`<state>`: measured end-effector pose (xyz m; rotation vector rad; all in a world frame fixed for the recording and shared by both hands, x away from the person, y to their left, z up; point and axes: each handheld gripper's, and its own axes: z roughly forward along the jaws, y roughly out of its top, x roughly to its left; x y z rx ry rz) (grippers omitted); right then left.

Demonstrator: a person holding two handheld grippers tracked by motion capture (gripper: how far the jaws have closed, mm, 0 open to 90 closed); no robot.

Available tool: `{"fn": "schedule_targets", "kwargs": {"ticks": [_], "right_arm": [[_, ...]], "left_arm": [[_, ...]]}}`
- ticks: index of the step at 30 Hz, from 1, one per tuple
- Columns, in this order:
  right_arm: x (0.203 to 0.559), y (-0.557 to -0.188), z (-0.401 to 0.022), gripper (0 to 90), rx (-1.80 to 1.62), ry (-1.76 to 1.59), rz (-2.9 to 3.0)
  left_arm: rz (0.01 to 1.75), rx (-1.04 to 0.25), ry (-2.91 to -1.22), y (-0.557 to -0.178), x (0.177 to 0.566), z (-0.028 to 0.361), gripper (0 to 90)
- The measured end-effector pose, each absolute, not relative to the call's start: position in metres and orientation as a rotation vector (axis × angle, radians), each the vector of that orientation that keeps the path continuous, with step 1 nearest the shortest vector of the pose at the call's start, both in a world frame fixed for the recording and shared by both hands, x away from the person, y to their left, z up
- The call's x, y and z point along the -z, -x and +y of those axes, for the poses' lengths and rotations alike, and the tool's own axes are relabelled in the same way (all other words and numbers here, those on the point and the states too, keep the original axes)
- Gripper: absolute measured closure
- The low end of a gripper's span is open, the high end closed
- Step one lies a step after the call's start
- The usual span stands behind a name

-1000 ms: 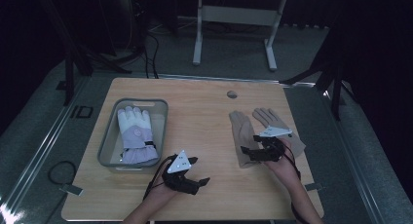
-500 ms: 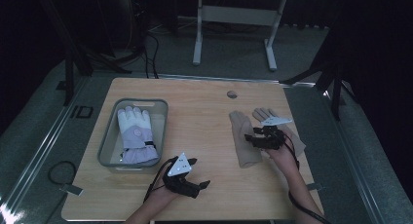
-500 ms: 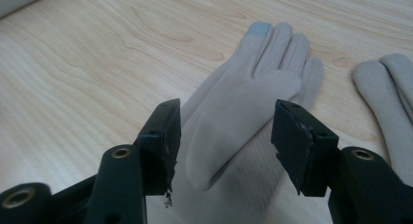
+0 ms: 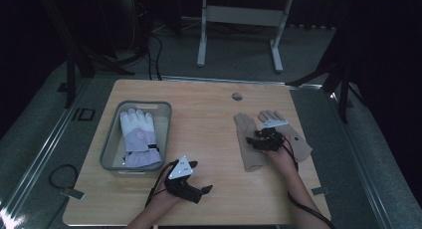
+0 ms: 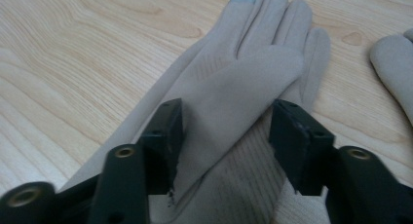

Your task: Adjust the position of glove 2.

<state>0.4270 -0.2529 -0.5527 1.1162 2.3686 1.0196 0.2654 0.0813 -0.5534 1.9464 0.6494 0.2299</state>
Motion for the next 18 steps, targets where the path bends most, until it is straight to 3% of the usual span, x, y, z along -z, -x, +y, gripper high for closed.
{"fn": "schedule_targets", "kwargs": {"ticks": [3,7,18], "right_arm": [[0.553,-0.424,-0.249,55.9,-1.003,-1.113,2.357],[0.553,-0.418,-0.242,75.9,-0.995,-1.130,2.336],[0.527,-0.400,-0.209,79.8,-1.121,-1.300,2.237]], "left_arm": [[0.651,-0.224,-1.946,-0.265,0.554,0.081,2.0],[0.651,-0.223,-1.939,-0.265,0.554,0.082,2.0],[0.641,-0.239,-1.956,-0.265,0.557,0.082,2.0]]}}
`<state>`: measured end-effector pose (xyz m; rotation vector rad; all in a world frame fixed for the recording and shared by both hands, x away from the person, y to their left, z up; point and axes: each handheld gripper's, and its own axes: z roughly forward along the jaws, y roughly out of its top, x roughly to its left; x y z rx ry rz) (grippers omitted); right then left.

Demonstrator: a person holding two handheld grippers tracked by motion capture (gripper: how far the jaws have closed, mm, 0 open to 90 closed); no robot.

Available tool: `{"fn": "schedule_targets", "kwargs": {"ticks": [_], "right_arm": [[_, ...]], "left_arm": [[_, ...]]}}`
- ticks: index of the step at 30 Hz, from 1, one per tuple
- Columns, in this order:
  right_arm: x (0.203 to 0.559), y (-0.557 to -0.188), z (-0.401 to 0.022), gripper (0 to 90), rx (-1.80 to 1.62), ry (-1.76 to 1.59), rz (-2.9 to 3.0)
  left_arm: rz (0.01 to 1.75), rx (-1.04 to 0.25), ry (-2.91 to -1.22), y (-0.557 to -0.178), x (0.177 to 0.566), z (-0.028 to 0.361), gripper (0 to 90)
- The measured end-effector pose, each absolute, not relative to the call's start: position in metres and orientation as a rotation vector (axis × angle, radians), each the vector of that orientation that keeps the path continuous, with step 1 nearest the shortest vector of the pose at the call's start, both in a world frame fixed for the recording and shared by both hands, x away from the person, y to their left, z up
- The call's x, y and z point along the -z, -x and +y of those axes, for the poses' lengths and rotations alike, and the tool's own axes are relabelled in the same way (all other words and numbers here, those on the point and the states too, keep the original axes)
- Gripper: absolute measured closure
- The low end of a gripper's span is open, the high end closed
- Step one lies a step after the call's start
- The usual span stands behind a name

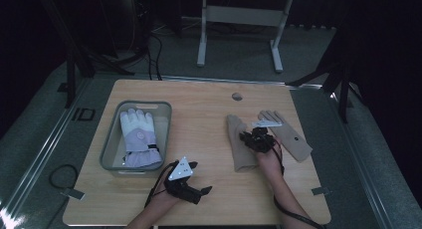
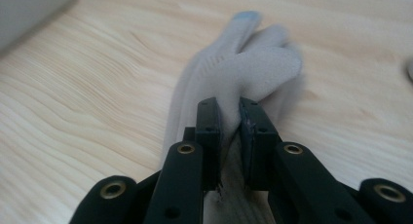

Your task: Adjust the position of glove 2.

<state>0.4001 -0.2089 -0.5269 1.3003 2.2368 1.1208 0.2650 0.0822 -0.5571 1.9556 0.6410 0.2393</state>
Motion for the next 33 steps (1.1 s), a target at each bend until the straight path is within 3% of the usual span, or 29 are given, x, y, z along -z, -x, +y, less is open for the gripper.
{"fn": "schedule_targets", "kwargs": {"ticks": [10,17,22,25,33], "right_arm": [[0.494,-0.375,-0.170,79.6,-1.260,-1.372,2.086],[0.513,-0.368,-0.153,79.0,-1.205,-1.408,2.095],[0.536,-0.369,-0.153,71.0,-1.127,-1.446,2.149],[0.547,-0.369,-0.153,61.7,-1.073,-1.426,2.203],[0.549,-0.367,-0.156,58.3,-1.064,-1.364,2.234]], "left_arm": [[0.659,-0.251,-1.934,-0.264,0.556,0.088,2.0],[0.656,-0.263,-1.948,-0.263,0.557,0.087,2.0],[0.659,-0.258,-1.940,-0.263,0.557,0.087,2.0],[0.650,-0.258,-1.949,-0.262,0.557,0.087,2.1],[0.643,-0.261,-1.950,-0.262,0.558,0.086,2.1]]}}
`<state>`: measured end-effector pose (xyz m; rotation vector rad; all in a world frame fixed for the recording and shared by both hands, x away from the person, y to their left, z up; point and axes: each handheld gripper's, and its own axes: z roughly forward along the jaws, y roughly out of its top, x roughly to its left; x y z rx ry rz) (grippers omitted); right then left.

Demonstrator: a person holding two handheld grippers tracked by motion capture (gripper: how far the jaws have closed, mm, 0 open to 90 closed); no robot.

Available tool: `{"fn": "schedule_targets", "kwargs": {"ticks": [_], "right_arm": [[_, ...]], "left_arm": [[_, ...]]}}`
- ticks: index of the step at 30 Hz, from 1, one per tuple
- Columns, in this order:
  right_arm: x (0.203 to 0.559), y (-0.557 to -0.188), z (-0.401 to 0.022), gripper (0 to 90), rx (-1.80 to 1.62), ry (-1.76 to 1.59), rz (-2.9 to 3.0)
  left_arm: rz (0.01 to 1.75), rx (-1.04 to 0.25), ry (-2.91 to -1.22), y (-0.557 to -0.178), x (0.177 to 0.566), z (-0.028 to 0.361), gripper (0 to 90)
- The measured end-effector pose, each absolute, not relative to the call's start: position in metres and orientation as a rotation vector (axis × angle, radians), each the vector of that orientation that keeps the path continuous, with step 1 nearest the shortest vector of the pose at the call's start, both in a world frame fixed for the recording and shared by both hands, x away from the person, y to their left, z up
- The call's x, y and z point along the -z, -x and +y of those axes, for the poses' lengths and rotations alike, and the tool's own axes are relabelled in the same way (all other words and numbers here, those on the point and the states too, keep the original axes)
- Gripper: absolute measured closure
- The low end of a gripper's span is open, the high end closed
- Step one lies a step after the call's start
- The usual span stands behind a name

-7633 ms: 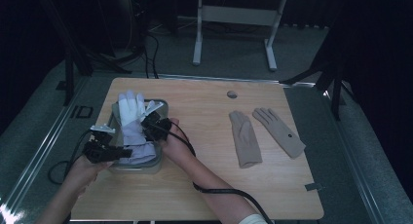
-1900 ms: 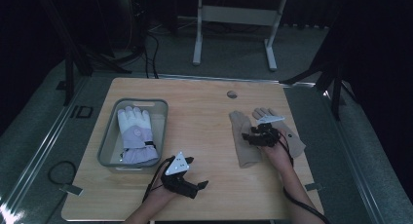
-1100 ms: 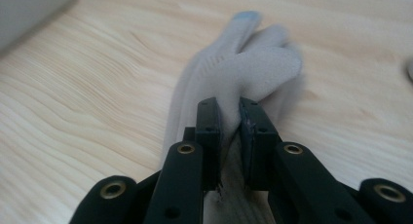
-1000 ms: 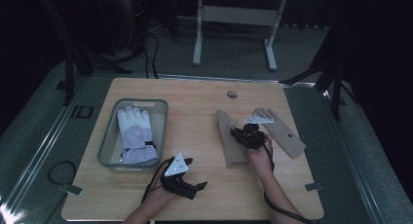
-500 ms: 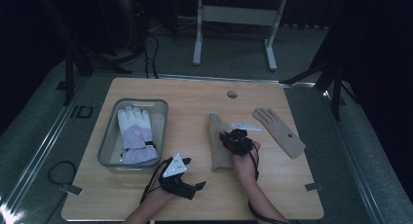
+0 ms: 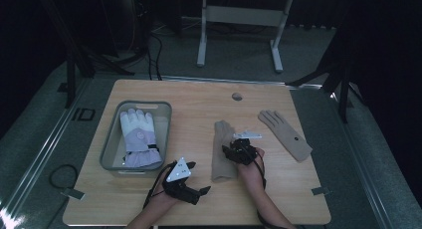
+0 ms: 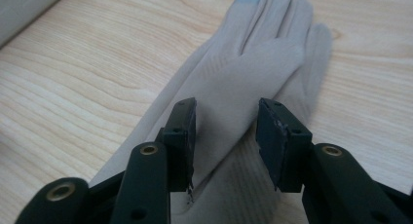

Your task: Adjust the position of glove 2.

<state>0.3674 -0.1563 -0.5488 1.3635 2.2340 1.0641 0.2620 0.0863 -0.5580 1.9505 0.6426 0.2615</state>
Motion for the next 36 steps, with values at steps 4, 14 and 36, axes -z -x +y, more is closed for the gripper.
{"fn": "schedule_targets", "kwargs": {"ticks": [4,14,36], "right_arm": [[0.536,-0.368,-0.169,57.2,-1.082,-1.313,2.248],[0.504,-0.384,-0.241,58.0,-1.064,-1.187,2.244],[0.521,-0.429,-0.355,58.2,-0.947,-1.363,2.124]], "left_arm": [[0.640,-0.262,-1.951,-0.262,0.558,0.086,2.1],[0.646,-0.256,-1.948,-0.262,0.559,0.086,2.1],[0.644,-0.243,-1.960,-0.265,0.562,0.086,2.1]]}}
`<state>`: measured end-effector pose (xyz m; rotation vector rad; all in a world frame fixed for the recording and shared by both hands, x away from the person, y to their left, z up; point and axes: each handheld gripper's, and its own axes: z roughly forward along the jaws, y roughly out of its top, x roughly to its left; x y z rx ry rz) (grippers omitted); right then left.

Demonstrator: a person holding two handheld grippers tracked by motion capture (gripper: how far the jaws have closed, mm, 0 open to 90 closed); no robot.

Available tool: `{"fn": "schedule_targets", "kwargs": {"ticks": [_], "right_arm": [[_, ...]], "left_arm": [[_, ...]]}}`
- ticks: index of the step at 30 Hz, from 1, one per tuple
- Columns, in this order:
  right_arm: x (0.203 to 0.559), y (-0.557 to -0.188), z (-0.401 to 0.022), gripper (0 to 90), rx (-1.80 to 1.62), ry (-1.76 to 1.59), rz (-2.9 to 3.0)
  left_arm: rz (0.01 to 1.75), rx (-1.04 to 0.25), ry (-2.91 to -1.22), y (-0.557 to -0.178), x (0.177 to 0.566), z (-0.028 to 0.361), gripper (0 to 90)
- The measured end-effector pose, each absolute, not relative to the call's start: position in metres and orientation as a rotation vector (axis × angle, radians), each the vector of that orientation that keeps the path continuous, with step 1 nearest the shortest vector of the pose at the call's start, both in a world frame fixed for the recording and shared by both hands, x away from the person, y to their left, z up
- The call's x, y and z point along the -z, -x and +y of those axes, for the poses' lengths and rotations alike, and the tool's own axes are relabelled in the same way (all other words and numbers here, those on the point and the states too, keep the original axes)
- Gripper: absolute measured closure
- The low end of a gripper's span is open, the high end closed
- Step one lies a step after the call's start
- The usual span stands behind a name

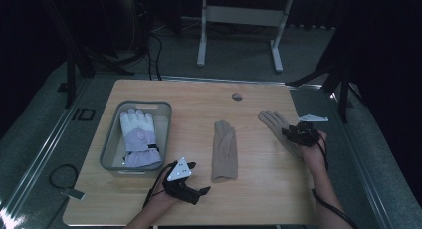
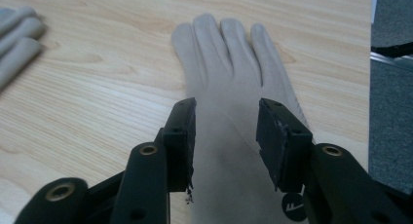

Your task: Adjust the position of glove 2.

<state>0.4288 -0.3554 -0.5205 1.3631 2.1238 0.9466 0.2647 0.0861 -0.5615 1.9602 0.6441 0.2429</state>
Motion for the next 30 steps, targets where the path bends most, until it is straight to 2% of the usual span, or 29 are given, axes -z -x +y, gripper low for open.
{"fn": "schedule_targets", "kwargs": {"ticks": [12,14,15,17,25,30], "right_arm": [[0.544,-0.439,-0.357,63.4,-0.853,-1.389,2.141],[0.544,-0.438,-0.356,71.2,-0.865,-1.417,2.136],[0.544,-0.438,-0.356,83.1,-0.863,-1.457,2.114],[0.542,-0.437,-0.354,88.0,-0.855,-1.526,2.090],[0.523,-0.425,-0.337,89.5,-0.901,-1.561,2.051],[0.507,-0.404,-0.330,89.5,-0.992,-1.598,1.948]], "left_arm": [[0.642,-0.238,-1.960,-0.264,0.562,0.086,2.1],[0.641,-0.237,-1.960,-0.264,0.562,0.086,2.1],[0.641,-0.237,-1.961,-0.264,0.562,0.086,2.1],[0.640,-0.236,-1.963,-0.264,0.562,0.086,2.1],[0.640,-0.234,-1.964,-0.264,0.562,0.085,2.1],[0.641,-0.229,-1.961,-0.264,0.561,0.085,2.1]]}}
